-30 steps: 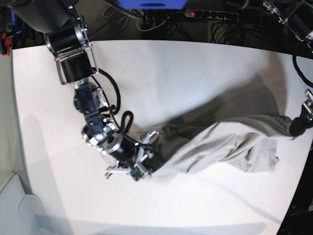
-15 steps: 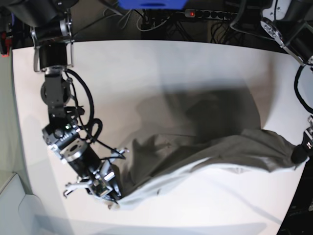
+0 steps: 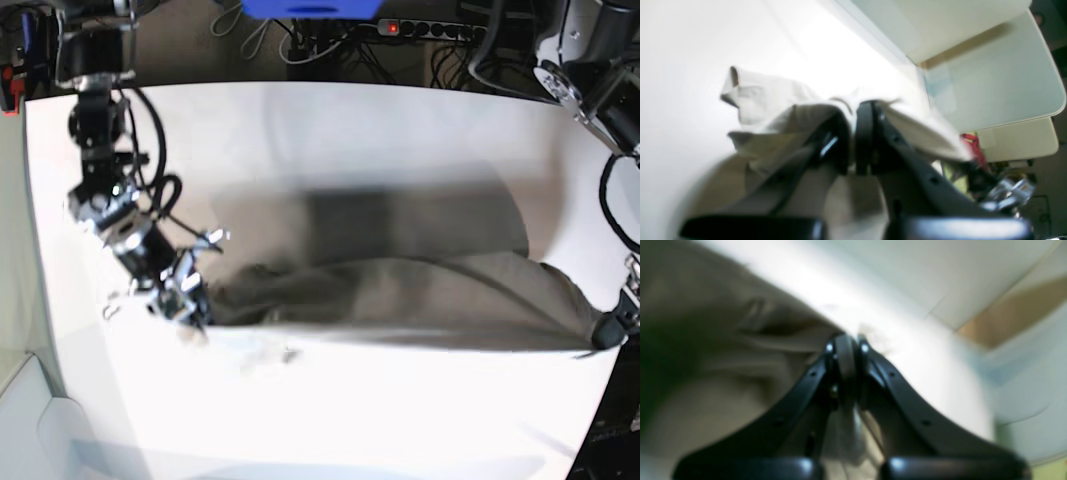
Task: Layout the t-shirt on the table in an organized manner, then fold the t-shirt properly
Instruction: 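Hold the shirt stretched between both grippers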
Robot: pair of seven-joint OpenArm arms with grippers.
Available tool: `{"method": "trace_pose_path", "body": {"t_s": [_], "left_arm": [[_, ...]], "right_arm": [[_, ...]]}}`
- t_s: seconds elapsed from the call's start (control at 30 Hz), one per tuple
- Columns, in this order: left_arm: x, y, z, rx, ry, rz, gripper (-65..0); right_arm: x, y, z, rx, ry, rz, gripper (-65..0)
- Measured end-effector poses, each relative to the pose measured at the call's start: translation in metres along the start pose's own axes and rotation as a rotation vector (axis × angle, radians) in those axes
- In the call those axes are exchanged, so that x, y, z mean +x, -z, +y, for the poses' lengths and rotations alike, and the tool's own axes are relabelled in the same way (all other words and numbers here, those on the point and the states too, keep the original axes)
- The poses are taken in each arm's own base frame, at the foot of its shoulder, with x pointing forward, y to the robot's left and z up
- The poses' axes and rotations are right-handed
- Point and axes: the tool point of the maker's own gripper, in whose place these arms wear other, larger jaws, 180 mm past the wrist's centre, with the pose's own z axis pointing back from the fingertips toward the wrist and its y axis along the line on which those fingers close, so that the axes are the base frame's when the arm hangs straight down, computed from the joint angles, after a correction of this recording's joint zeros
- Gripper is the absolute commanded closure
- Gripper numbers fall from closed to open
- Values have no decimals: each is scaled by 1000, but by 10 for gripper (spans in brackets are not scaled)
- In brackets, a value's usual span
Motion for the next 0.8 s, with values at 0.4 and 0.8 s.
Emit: {"method": "trace_pose_path", "body": {"t_s": [0.4, 0.8], "left_arm": [[-43, 12, 8, -5, -78, 60, -1], [-49, 11, 11, 1, -88, 65, -1]], "right_arm": [[-63, -22, 66, 97, 127, 154, 0], [-75, -27, 77, 120, 133, 184, -311]]}}
